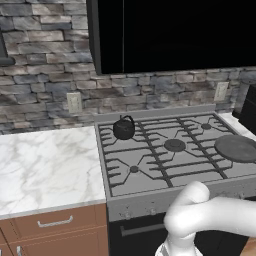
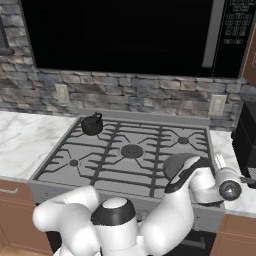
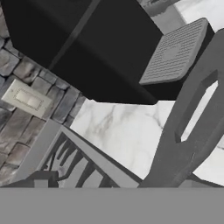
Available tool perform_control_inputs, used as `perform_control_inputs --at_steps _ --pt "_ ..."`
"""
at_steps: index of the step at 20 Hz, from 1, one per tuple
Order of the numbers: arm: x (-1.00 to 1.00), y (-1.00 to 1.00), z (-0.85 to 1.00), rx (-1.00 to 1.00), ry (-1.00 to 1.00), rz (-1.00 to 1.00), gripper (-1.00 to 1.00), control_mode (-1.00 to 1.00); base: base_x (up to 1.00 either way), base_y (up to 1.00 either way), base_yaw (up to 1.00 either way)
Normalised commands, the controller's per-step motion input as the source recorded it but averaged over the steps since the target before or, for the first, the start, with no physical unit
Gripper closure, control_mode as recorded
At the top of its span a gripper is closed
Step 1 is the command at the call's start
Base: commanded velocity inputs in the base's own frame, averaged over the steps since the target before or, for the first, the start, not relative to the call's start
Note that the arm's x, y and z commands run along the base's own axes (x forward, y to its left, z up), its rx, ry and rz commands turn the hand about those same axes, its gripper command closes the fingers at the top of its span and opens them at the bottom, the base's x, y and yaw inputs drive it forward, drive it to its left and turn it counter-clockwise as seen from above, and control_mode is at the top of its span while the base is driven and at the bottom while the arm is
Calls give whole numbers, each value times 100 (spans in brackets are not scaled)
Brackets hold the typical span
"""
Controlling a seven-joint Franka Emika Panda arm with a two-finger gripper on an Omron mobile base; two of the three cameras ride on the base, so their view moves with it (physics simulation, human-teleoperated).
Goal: Pick the pan from the cabinet and place it on the stove. Then turn on the stove burner for the pan.
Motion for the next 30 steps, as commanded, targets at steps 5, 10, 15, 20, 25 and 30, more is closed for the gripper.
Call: perform_control_inputs --at_steps 5,10,15,20,25,30 --pt "-2 -2 -1 3 1 -1 -100 -100 0 0 0" --pt "0 0 -18 0 3 0 -100 -100 0 0 0" --pt "-1 0 -26 0 6 0 -100 -100 0 0 0" --pt "0 0 -19 1 7 0 -100 -100 0 0 0" --pt "-2 -2 -1 4 7 0 -100 -100 0 0 0" --pt "-19 -8 12 4 2 -1 -100 -100 0 0 0"
